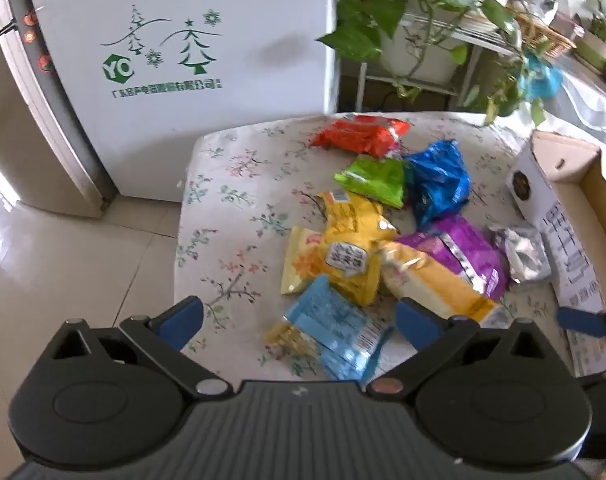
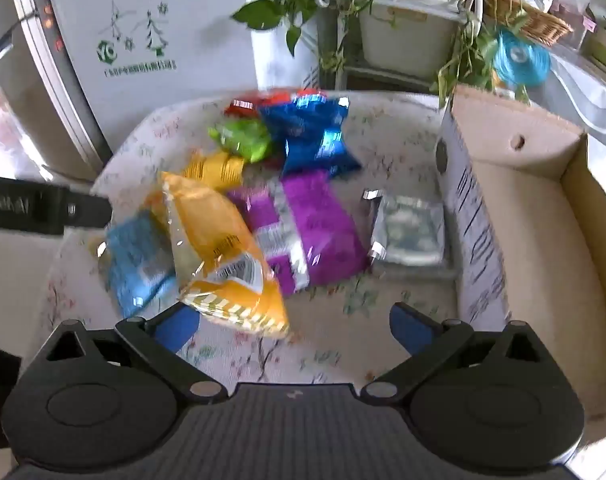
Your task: Organize snacks
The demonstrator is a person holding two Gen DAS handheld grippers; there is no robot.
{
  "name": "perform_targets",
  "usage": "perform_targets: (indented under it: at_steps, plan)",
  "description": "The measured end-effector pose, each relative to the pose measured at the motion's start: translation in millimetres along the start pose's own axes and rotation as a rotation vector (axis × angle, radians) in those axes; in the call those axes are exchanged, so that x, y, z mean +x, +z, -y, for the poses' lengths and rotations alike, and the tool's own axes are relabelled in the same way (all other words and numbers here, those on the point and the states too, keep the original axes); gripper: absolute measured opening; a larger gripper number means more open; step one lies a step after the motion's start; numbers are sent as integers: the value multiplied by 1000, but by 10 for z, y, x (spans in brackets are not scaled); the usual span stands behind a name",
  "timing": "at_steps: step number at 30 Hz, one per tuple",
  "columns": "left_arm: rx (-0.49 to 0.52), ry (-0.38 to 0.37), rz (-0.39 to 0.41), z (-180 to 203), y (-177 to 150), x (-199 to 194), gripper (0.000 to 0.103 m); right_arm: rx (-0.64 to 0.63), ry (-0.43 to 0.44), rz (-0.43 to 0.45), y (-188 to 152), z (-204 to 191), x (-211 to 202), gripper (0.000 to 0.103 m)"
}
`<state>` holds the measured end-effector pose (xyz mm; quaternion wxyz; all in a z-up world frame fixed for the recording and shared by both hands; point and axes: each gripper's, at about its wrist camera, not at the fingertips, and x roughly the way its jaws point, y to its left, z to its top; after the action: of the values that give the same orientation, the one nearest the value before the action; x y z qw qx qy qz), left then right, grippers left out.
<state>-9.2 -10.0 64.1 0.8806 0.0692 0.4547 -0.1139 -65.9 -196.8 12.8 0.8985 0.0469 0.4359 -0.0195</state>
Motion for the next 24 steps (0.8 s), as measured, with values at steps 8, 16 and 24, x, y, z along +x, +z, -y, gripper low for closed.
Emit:
perform_targets:
  at_steps: [8,16,24]
  plan:
    - [-65,-42,-61,-38,23,153,102,218,118,-108,85,338,337,103]
    - [-70,-44,-82,22,94,212,102,231,51,-67,144,557,329,103]
    - [-42,-12,-70,138,186,253,102,243,27,-94,205,648,388,103]
